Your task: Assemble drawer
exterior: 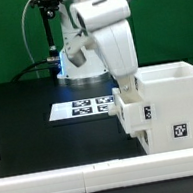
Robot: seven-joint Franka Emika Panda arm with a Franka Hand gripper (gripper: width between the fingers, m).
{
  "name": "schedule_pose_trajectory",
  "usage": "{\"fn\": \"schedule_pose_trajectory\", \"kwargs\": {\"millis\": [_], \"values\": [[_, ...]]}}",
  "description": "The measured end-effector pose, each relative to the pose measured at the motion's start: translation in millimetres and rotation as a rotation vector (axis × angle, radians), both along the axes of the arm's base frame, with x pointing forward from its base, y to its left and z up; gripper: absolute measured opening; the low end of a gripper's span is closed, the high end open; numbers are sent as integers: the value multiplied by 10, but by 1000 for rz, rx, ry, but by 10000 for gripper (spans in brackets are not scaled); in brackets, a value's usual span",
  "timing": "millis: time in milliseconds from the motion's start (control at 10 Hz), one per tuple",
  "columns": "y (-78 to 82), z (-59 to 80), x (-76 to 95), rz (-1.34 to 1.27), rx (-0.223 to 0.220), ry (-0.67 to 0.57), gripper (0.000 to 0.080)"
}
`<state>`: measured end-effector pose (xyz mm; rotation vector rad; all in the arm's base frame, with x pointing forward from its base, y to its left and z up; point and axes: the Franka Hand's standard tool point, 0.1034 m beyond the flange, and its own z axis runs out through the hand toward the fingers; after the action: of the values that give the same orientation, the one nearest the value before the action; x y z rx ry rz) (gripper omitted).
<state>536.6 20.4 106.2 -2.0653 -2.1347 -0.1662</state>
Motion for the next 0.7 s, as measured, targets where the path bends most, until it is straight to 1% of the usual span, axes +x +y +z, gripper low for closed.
{"fn": "schedule_pose_trajectory", "kwargs": {"millis": [100, 200, 300, 400, 500, 600, 700], "values": [[-83, 54, 84, 14, 42, 1, 633], [-230, 54, 192, -18, 117, -2, 633], [-324, -39, 281, -25, 165, -3, 644], [-367, -180, 365, -17, 244, 7, 644], [-409, -256, 435, -46, 283, 11, 649], [-349, -267, 445, -66, 277, 9, 649], [-261, -299, 405, -69, 278, -1, 649]]}}
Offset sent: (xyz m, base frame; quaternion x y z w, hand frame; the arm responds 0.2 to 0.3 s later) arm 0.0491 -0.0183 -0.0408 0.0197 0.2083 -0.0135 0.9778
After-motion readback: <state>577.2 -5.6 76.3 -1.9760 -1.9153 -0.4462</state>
